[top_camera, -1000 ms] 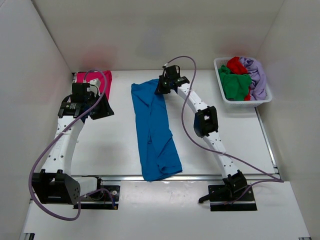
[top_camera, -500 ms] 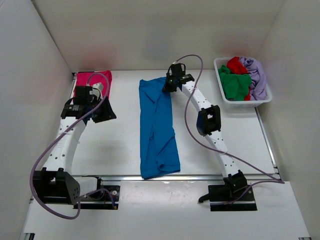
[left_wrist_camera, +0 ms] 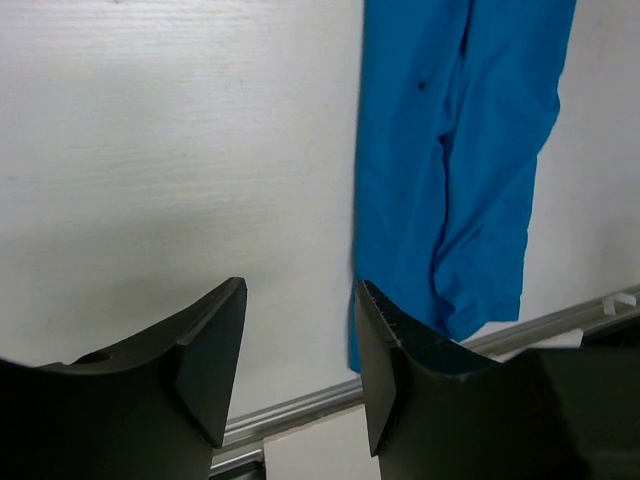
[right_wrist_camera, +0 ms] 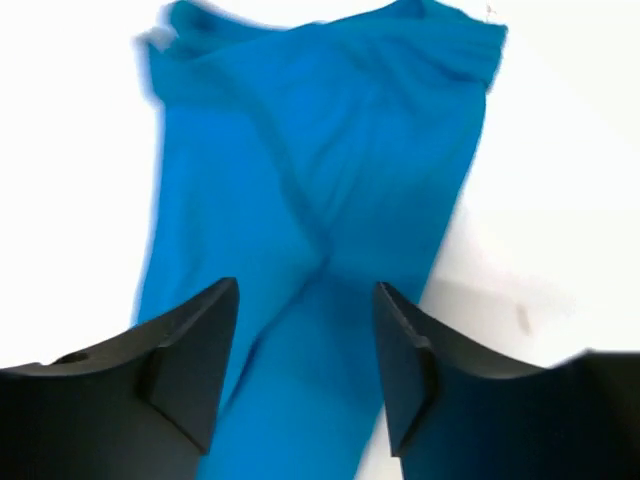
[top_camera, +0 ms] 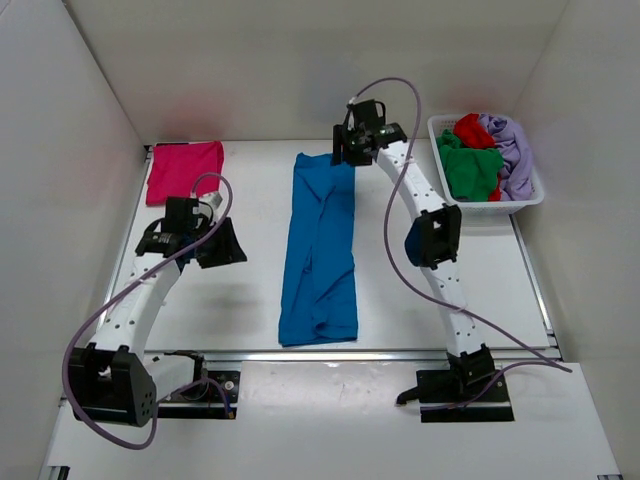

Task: Fold and stack the t-shirts
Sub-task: Rotate the tshirt 90 degrees, then grab the bottom of the folded rectangular tshirt with both arms

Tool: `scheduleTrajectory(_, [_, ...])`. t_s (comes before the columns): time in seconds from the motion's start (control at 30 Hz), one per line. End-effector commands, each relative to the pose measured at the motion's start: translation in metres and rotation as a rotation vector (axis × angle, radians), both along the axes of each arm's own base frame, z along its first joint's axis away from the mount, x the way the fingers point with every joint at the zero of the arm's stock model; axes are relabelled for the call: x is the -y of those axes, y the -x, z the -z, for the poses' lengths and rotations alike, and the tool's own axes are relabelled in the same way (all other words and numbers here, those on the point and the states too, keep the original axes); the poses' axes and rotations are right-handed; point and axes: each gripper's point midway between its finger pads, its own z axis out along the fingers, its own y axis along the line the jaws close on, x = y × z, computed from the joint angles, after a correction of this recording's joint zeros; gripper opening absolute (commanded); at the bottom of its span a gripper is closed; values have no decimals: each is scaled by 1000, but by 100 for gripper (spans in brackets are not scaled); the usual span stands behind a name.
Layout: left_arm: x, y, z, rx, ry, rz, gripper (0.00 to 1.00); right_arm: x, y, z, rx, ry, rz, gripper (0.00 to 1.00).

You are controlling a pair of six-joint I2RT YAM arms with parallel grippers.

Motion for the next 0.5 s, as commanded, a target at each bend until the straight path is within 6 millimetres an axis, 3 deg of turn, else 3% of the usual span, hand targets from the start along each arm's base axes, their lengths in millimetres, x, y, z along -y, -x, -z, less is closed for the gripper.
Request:
scheduleTrajectory(0.0, [17,17,-1,14,33,97,58,16,42,-135,162,52,-34,56])
scheduleTrajectory(0.07, [26,39,18,-34,41,139,58,35,73,-141,102,116,-9,58])
scheduleTrajectory(0.17, [35,70,40,-72,56,185,58,60,152,-131,-8,250,3,56])
scheduleTrajectory(0.2, [35,78,48,-79,64,168,58,64,166,-129,-7,265,-2,55])
scheduleTrajectory(0.27, [40,83,52,-58,106,169,58,69,221,-111,-7,214,-37,54])
scheduleTrajectory(0.37, [50,88,55,-20,155,149,58,83,278,-70,-76,171,-44,52])
scheduleTrajectory(0.47, [60,87,60,32,178,132,58,86,318,-34,-140,106,-16,50])
